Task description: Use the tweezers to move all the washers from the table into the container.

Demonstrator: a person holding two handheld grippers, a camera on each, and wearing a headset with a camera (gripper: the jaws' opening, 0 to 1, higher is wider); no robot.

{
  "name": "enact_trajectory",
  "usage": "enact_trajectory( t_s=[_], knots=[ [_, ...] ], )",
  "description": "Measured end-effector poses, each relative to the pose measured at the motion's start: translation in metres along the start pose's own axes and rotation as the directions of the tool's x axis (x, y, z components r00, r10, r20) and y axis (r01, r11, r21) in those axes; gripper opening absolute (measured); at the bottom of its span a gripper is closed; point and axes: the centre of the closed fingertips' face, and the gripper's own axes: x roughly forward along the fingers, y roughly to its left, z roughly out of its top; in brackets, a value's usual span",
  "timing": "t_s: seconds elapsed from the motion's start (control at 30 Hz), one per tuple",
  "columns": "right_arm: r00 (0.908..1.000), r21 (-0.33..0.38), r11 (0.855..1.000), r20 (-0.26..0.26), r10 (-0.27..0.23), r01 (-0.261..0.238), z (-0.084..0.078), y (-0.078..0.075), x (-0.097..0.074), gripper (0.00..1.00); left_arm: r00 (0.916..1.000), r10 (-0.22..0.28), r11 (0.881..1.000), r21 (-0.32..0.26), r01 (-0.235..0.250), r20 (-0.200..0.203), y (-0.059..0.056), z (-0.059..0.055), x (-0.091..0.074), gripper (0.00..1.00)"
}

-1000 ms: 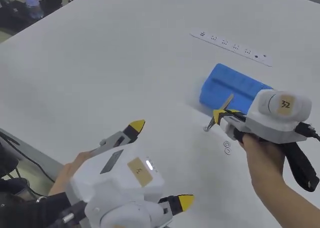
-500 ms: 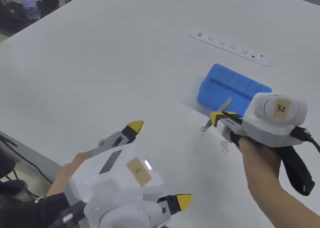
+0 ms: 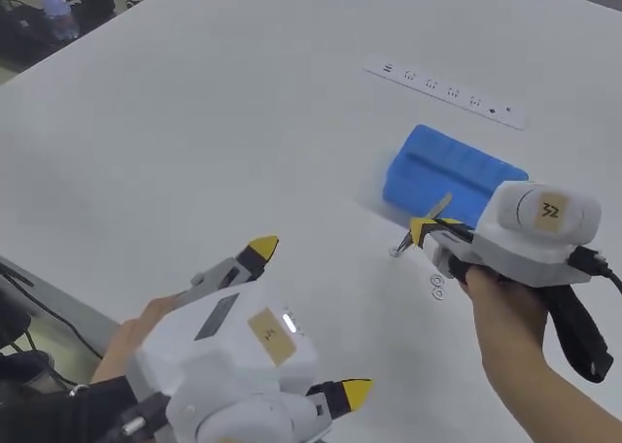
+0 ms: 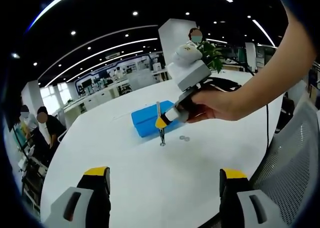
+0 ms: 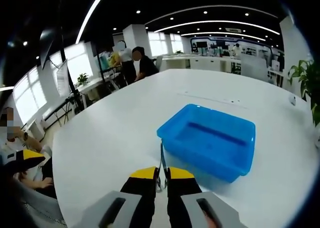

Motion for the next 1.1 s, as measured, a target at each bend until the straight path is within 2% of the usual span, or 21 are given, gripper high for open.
enact_trajectory(
  t_s=[0.47,0.5,0.53,0.57,0.83,0.93,1.0,1.03,1.1],
  knots=[
    [0.9999,-0.013,1.0,-0.013,-0.002,0.002,-0.002,-0.001,0.0,0.03,1.0,0.006,1.0,0.003,-0.006,-0.004,0.0,-0.001,0.0,0.92],
    [0.9999,-0.018,1.0,-0.014,-0.003,0.003,-0.003,-0.001,0.001,0.02,1.0,0.006,1.0,0.005,-0.006,-0.005,0.0,-0.001,0.0,0.92],
    [1.0,-0.054,0.998,-0.004,-0.006,0.005,0.0,-0.004,0.001,0.0,1.0,0.007,1.0,0.005,-0.007,-0.006,0.0,-0.001,0.0,0.92],
    [0.9996,-0.032,0.999,-0.027,-0.01,0.009,-0.004,-0.005,-0.002,0.0,1.0,0.007,1.0,0.006,-0.007,-0.006,0.0,0.0,0.0,0.92],
    [0.9996,-0.03,1.0,-0.027,-0.008,0.007,-0.005,-0.012,-0.009,0.0,0.9998,0.007,1.0,0.017,-0.006,-0.019,-0.001,-0.002,0.001,0.91],
    [0.9984,-0.029,1.0,-0.055,-0.007,0.005,-0.018,-0.014,-0.016,0.0,0.9992,0.006,1.0,0.021,-0.005,-0.039,-0.001,-0.005,0.002,0.9],
    [0.9949,-0.032,0.999,-0.1,-0.002,-0.001,-0.033,-0.013,-0.02,0.0,0.9986,-0.012,1.0,0.007,0.012,-0.052,-0.004,-0.006,0.003,0.81],
    [0.9949,-0.025,1.0,-0.101,0.0,-0.003,-0.037,-0.014,-0.022,0.0,0.9984,-0.016,1.0,0.002,0.016,-0.054,-0.004,-0.006,0.002,0.78],
    [0.9913,-0.041,0.999,-0.131,0.008,-0.014,-0.051,-0.007,-0.029,0.0,0.9981,-0.025,1.0,-0.009,0.025,-0.056,-0.005,-0.006,0.002,0.78]
  ],
)
